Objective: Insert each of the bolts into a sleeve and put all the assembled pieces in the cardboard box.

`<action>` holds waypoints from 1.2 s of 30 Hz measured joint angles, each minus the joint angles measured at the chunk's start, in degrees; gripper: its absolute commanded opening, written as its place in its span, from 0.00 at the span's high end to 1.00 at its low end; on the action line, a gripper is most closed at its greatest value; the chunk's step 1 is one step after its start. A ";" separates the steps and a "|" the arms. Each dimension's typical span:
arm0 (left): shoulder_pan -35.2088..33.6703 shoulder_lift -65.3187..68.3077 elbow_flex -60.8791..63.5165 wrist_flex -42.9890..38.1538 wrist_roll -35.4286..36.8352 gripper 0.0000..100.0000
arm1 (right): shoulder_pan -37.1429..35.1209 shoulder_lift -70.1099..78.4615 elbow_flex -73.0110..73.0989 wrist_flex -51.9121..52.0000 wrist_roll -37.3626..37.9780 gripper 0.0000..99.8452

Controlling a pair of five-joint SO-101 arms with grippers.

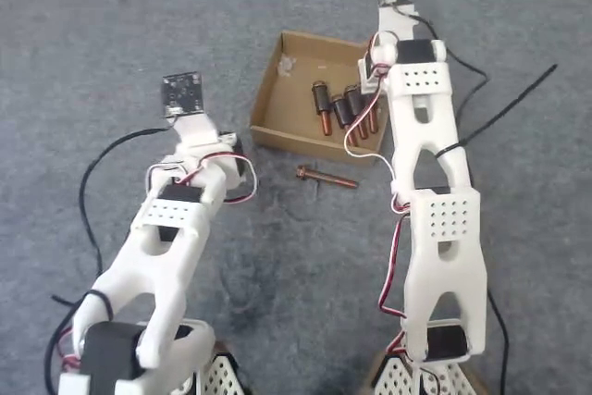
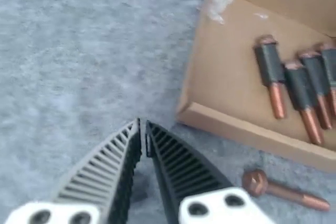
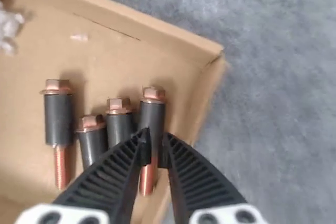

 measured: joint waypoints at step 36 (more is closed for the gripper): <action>-30.86 26.64 -33.76 18.73 20.22 0.99 | -23.56 -17.58 8.26 22.42 12.57 0.99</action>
